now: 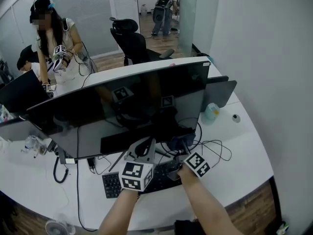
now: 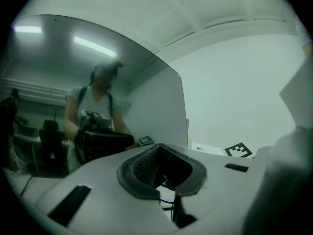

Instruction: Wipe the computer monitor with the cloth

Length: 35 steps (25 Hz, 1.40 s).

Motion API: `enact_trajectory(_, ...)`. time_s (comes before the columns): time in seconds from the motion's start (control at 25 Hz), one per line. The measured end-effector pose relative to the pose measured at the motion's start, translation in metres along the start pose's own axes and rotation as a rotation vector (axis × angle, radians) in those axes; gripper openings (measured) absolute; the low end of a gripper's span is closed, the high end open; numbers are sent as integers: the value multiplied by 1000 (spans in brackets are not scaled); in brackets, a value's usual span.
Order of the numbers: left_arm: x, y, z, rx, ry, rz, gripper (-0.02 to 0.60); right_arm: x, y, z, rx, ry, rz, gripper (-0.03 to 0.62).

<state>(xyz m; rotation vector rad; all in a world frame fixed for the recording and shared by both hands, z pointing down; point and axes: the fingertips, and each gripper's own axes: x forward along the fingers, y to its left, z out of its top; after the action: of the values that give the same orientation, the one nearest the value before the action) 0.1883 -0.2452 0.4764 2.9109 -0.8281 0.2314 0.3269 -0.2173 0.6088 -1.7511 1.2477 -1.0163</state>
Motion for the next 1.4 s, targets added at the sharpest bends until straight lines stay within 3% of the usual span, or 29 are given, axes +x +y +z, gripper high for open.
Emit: enact_trajectory(1.4,-57,49,-22,-27,16,-19,8,-1,34,-73,-75,0,-4,57)
